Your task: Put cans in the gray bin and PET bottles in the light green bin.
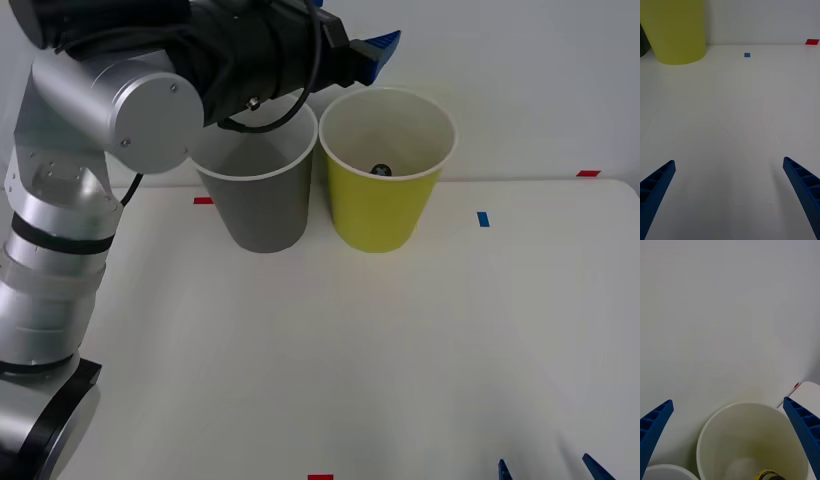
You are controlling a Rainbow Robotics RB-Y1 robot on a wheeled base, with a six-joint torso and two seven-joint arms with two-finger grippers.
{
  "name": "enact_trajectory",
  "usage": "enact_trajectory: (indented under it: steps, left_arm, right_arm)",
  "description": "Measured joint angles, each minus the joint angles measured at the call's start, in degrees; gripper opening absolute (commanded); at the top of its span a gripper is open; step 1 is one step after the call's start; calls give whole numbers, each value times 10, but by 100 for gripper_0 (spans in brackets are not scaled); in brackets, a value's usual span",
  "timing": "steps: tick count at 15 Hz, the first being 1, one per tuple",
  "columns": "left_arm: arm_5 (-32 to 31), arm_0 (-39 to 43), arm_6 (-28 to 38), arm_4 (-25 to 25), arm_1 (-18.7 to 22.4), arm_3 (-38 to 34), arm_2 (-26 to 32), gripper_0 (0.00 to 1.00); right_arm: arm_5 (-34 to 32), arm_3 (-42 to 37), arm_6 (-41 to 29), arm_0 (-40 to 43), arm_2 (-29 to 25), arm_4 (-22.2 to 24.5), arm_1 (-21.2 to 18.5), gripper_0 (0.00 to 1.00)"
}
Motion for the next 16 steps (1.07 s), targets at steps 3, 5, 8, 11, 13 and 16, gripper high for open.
enact_trajectory:
  steps: [3,5,8,11,13,16]
  left_arm:
    - [0,106,-7,-6,14,-108,33,100]
    - [-2,171,-14,-10,19,-171,67,100]
    - [-27,261,-27,-14,23,-229,98,100]
    - [-99,369,-39,-14,30,-262,106,100]
    - [-137,444,-47,-14,34,-286,108,100]
    - [-178,539,-56,-5,38,-313,111,100]
  right_arm:
    - [0,0,0,0,0,0,0,100]
    - [0,0,0,0,0,0,0,100]
    - [0,0,0,0,0,0,0,100]
    - [0,0,0,0,0,0,0,100]
    - [0,0,0,0,0,0,0,100]
    - [0,0,0,0,0,0,0,100]
